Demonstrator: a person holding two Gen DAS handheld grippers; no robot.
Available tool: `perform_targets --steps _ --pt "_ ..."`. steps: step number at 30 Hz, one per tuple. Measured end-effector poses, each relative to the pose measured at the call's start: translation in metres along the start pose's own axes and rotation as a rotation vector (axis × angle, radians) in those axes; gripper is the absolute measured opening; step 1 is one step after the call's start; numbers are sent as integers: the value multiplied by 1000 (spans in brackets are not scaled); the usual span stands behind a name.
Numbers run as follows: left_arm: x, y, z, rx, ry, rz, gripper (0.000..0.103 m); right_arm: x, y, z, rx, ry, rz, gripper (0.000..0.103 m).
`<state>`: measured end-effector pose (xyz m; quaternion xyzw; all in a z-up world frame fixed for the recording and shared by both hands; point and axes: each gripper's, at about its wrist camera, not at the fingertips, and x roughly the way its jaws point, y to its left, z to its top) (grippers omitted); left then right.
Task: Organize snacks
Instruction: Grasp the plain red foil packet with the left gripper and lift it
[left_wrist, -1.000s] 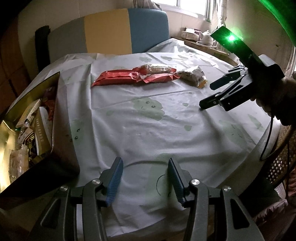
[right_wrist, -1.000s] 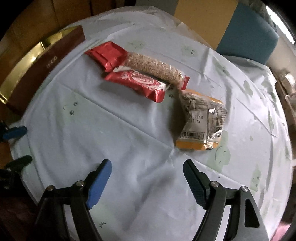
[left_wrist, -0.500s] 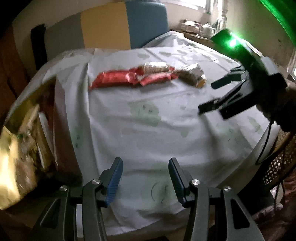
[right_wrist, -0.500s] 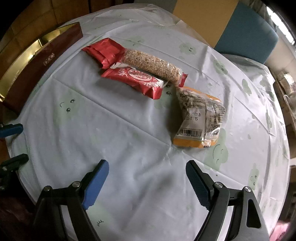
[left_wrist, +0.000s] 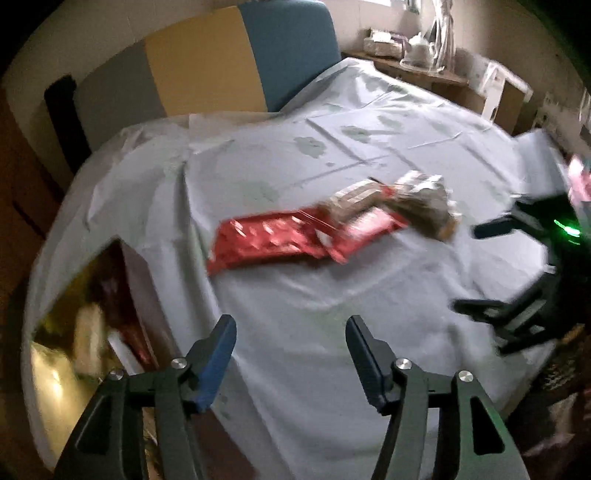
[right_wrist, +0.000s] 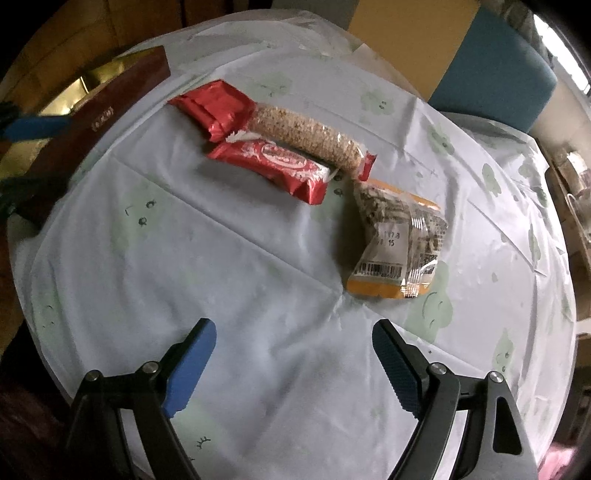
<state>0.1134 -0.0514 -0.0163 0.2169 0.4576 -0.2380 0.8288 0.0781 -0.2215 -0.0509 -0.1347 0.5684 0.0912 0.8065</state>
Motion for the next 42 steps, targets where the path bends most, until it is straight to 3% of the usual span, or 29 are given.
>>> perform_targets --steps 3,6,11,17,23,29,32,36,42 --pt "17 7 19 100 45 40 68 -3 -3 2 16 -10 11 87" --pt "31 10 35 184 70 28 80 -7 -2 2 20 -25 23 87" --pt "57 -2 53 459 129 60 82 -11 -3 5 29 -43 31 87" --pt "83 -3 68 619 141 62 82 -15 -6 5 50 -54 45 87" --pt "102 9 84 639 168 -69 86 -14 -11 6 73 -56 60 87" --pt "120 8 86 639 205 -128 86 -17 -14 6 98 -60 63 87" --pt "121 19 89 543 241 -171 74 -23 -24 7 150 -86 93 87" --pt "109 18 78 497 218 -136 56 -41 -60 6 348 -184 183 87" --pt "86 3 50 357 204 -45 51 -52 -129 -23 754 -257 138 87"
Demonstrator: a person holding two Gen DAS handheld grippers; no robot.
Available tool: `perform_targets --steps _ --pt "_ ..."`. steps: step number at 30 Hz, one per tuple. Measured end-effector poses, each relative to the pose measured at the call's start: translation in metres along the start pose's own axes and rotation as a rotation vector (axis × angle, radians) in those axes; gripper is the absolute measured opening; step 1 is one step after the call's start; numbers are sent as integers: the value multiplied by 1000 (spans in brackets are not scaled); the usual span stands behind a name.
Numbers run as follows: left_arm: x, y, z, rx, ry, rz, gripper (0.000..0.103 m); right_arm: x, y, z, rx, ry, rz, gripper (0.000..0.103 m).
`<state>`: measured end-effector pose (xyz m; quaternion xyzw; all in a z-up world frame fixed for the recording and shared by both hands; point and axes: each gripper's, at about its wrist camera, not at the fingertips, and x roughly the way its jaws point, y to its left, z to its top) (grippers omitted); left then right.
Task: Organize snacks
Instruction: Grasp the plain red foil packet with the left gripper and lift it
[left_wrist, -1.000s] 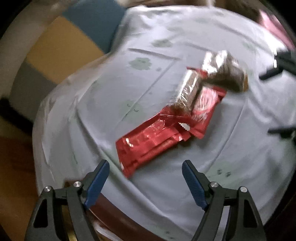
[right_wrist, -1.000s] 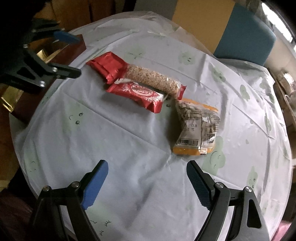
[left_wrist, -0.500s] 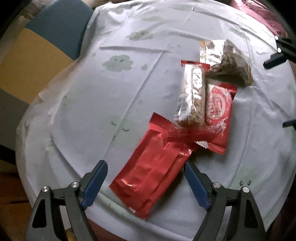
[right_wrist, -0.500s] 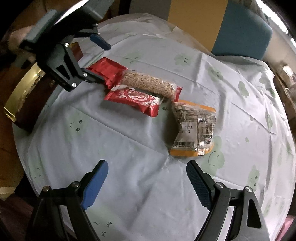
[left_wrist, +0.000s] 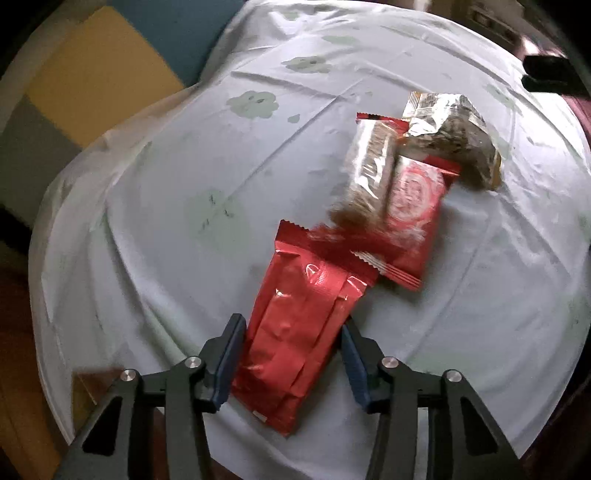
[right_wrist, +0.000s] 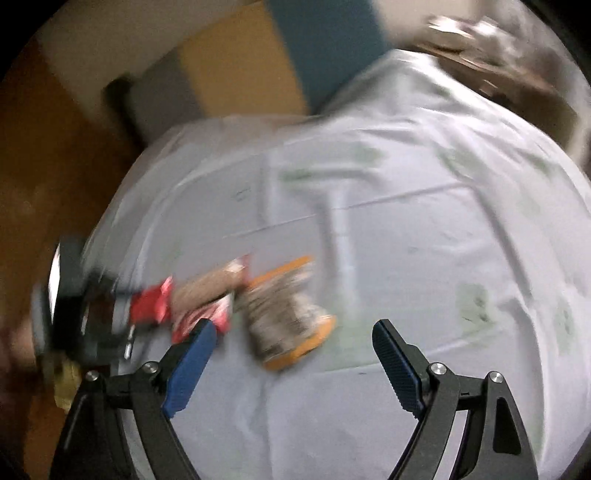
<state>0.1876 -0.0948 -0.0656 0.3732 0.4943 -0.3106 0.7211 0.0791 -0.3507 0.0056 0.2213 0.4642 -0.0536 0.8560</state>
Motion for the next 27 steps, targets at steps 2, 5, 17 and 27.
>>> perform_targets --steps 2,5,17,27 --pt "-5 -8 -10 -56 0 14 51 -3 -13 2 79 -13 12 87" --pt "-15 -24 -30 -160 -23 26 51 -4 -20 4 120 -15 -7 87" --pt "-49 -102 -95 -402 -199 108 52 -11 -23 3 131 -40 3 87" --pt "-39 -95 -111 -504 -306 46 54 -10 -19 0 94 -52 -18 76"
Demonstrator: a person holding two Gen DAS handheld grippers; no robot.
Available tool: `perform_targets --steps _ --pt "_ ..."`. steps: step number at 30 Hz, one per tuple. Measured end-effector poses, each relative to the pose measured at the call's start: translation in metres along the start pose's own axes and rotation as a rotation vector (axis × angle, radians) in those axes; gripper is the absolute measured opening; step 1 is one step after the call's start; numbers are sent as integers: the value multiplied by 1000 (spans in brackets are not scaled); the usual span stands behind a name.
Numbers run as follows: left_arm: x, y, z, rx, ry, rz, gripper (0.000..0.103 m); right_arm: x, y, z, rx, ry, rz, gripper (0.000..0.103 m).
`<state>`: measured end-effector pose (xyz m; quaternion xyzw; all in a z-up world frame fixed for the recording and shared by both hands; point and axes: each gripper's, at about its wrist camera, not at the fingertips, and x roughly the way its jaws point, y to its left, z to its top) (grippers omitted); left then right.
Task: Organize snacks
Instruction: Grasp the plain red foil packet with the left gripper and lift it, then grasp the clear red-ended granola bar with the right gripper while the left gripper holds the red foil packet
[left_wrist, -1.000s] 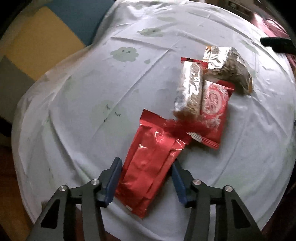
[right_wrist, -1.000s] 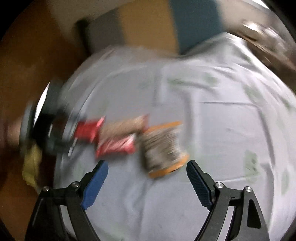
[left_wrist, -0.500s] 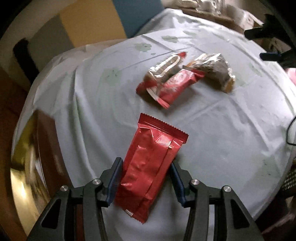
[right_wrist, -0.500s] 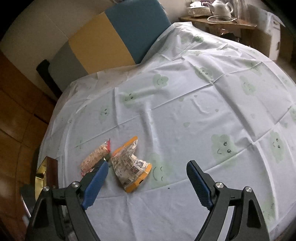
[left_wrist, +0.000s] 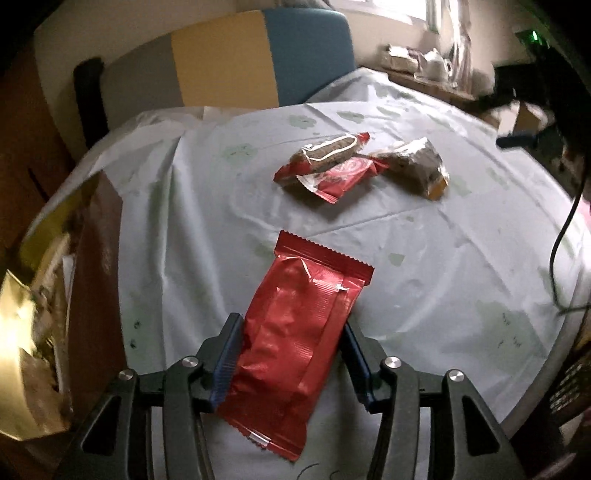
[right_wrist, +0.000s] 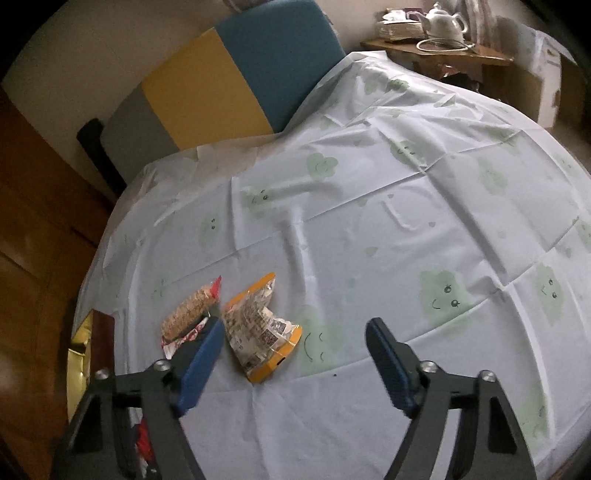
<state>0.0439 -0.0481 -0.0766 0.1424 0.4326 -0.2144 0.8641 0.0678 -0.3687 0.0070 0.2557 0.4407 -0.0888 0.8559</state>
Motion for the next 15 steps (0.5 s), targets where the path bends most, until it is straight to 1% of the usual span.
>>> perform_targets --steps 2,4,8,12,15 --pt "0 -3 0 9 -12 8 54 3 1 -1 -9 8 -9 71" --pt "-1 -5 -2 9 -19 13 54 5 1 -2 -13 14 -16 70" --pt "0 -1 -3 -4 -31 -6 54 13 10 -5 -57 47 4 70" --pt "0 0 -4 -5 -41 -8 54 23 26 -14 -136 81 -13 70" --pt "0 -1 -5 -5 -46 -10 54 28 35 -21 -176 110 23 70"
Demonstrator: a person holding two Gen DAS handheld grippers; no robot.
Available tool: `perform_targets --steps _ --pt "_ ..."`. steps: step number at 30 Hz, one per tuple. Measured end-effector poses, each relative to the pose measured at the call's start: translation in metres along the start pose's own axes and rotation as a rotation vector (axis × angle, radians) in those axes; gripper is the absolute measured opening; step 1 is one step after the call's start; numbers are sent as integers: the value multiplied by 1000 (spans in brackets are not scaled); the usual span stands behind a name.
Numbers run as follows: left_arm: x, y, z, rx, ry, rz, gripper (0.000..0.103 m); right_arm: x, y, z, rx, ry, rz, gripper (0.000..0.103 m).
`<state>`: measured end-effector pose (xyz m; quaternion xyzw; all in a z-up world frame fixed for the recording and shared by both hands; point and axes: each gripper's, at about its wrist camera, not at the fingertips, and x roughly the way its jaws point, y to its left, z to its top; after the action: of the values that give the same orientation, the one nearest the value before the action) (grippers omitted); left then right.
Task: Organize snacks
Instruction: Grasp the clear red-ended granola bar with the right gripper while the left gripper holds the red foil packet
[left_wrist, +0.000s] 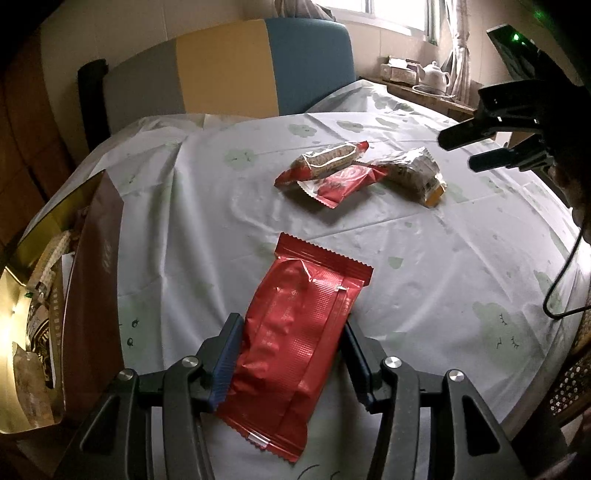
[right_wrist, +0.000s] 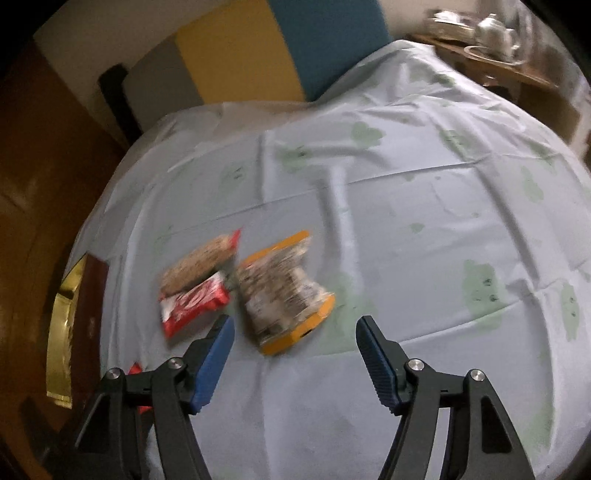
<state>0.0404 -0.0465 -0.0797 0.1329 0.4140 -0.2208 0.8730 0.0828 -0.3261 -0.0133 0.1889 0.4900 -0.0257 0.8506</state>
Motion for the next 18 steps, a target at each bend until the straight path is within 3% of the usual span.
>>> perform_targets --steps 3,5,8,12,18 --pt "0 0 -1 -4 -8 -4 54 5 18 -5 -58 23 69 69" --pt "0 0 -1 -6 -13 -5 54 9 35 -10 -135 34 73 63" --pt "-1 0 -2 -9 -20 -7 54 17 55 -10 -191 65 80 62" --pt "-1 1 -2 -17 -25 -15 54 28 67 8 -95 79 154 62" --pt "-1 3 -3 -27 -33 -30 54 61 89 35 -11 106 168 61"
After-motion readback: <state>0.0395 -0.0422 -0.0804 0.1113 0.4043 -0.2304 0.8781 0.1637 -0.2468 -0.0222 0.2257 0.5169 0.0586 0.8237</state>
